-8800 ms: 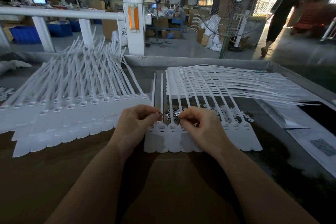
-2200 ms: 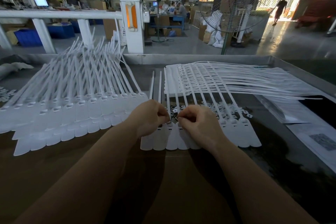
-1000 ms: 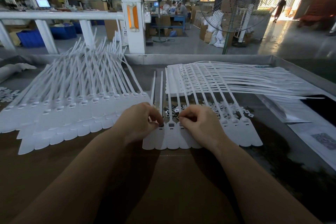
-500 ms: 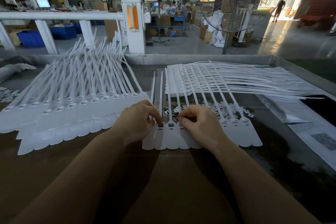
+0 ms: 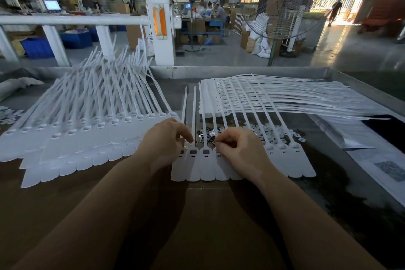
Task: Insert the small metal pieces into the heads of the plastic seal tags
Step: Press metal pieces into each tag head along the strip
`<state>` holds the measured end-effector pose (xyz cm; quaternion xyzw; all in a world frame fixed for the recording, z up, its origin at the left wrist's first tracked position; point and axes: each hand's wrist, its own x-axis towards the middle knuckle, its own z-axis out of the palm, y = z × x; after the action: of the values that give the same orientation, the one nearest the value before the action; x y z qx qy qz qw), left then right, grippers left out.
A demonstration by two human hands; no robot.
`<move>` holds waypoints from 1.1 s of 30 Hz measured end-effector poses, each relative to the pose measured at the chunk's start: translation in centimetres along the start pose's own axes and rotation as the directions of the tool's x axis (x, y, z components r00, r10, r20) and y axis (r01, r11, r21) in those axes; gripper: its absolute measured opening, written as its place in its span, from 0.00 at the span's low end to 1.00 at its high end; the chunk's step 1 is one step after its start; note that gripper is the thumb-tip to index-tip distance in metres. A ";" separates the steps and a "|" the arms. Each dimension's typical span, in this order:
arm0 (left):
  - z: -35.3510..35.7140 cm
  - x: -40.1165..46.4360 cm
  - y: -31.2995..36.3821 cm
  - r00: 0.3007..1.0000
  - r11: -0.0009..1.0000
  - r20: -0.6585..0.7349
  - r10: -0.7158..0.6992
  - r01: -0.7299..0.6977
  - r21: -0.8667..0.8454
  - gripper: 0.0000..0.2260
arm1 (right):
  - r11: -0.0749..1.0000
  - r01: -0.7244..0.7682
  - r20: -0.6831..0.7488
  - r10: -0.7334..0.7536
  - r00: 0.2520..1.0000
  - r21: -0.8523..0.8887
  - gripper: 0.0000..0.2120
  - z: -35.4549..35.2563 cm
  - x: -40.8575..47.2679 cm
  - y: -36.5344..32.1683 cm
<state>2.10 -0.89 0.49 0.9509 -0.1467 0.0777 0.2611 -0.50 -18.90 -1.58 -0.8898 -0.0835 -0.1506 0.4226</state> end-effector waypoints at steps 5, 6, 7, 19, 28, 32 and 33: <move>0.5 0.7 0.8 1.000 1.000 0.013 -0.014 0.014 -0.011 0.09 | 1.000 0.003 -0.021 -0.002 1.000 0.029 0.03 -0.1 0.0 0.1; 0.6 0.9 1.0 1.000 1.000 0.021 -0.015 0.015 -0.006 0.09 | 0.999 0.004 -0.051 -0.002 0.999 0.046 0.04 -0.1 0.0 0.1; 0.7 1.0 1.2 0.999 1.000 0.025 -0.021 0.021 -0.004 0.09 | 0.999 0.004 -0.094 0.001 0.996 0.052 0.04 -0.2 0.1 0.1; 2.9 3.2 2.1 0.974 0.971 0.028 -0.225 0.222 0.088 0.16 | 0.995 -0.084 -0.242 0.070 0.968 -0.047 0.04 -0.7 0.3 0.8; 3.5 2.9 2.2 0.965 0.969 -0.105 -0.241 0.245 0.026 0.09 | 0.995 -0.082 -0.204 0.069 0.976 -0.054 0.04 -0.5 0.3 0.8; 3.2 2.7 2.0 0.971 0.977 -0.113 -0.212 0.213 -0.007 0.07 | 0.996 -0.085 -0.203 0.076 0.976 -0.039 0.04 -0.5 0.3 0.8; 3.1 2.6 2.0 0.972 0.979 -0.119 -0.204 0.203 -0.015 0.07 | 0.996 -0.086 -0.202 0.076 0.976 -0.040 0.04 -0.5 0.3 0.8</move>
<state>4.15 -4.72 -0.62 0.9542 -0.0326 0.1074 0.2774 -0.06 -19.78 -1.80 -0.8828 -0.0006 -0.2239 0.4130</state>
